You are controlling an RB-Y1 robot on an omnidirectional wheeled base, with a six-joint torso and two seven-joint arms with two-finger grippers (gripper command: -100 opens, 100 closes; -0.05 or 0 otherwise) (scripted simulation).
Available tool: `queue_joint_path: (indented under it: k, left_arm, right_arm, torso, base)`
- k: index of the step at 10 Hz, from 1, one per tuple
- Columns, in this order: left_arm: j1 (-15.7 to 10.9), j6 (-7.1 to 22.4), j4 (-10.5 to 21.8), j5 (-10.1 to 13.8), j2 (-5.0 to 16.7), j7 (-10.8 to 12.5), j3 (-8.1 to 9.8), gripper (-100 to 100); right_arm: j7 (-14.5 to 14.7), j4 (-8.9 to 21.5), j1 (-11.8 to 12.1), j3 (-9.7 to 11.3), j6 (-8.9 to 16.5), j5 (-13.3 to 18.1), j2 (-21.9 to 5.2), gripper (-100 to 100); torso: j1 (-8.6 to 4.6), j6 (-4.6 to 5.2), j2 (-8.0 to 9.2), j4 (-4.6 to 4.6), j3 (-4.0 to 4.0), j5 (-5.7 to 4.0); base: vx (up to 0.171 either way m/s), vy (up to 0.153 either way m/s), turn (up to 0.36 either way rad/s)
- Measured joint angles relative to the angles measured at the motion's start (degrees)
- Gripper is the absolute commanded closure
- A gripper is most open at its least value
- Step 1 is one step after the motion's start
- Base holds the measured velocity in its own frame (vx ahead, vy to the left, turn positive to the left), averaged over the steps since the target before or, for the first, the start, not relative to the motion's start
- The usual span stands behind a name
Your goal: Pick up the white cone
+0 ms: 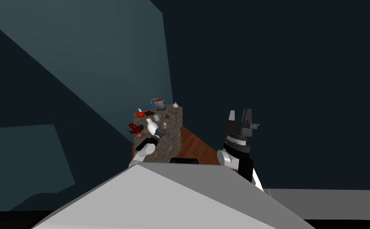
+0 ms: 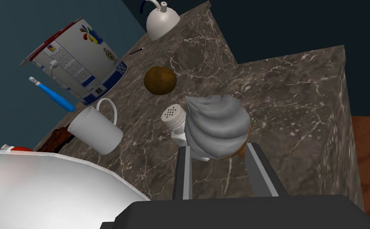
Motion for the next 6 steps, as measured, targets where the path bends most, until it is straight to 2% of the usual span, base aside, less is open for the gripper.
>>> queue_joint_path:
  k: [1,2,3,5,6]
  left_arm:
    - [0.9,0.1,-1.6,-1.1,-0.2,1.4,0.10,100]
    - [3.4,0.4,-4.7,-3.3,0.2,3.1,1.22,100]
    - [5.5,-0.4,-6.8,-5.2,0.9,4.7,1.20,100]
    - [7.3,-1.3,-9.1,-6.7,1.7,8.0,1.20,100]
    - [7.3,-1.3,-9.1,-6.7,1.7,8.3,1.24,0]
  right_arm:
    - [0.0,0.0,0.0,0.0,0.0,0.0,0.0,0]
    - [0.0,0.0,0.0,0.0,0.0,0.0,0.0,0]
    - [0.0,0.0,0.0,0.0,0.0,0.0,0.0,0]
    - [0.0,0.0,0.0,0.0,0.0,0.0,0.0,0]
    - [0.0,0.0,0.0,0.0,0.0,0.0,0.0,0]
  torso:
    - [-0.05,-0.01,0.02,0.03,0.02,-0.02]
    - [0.00,0.10,0.02,0.06,0.04,-0.01]
    - [0.02,0.08,0.00,0.04,0.02,0.01]
    - [-0.05,-0.02,0.02,0.03,0.02,-0.02]
    - [-0.07,0.01,0.00,0.03,0.01,-0.01]
  base:
    - [0.008,0.008,-0.374]
    - [0.010,0.026,-0.395]
    - [0.005,0.019,-0.083]
    - [0.001,0.002,0.035]
    - [0.000,0.000,0.000]
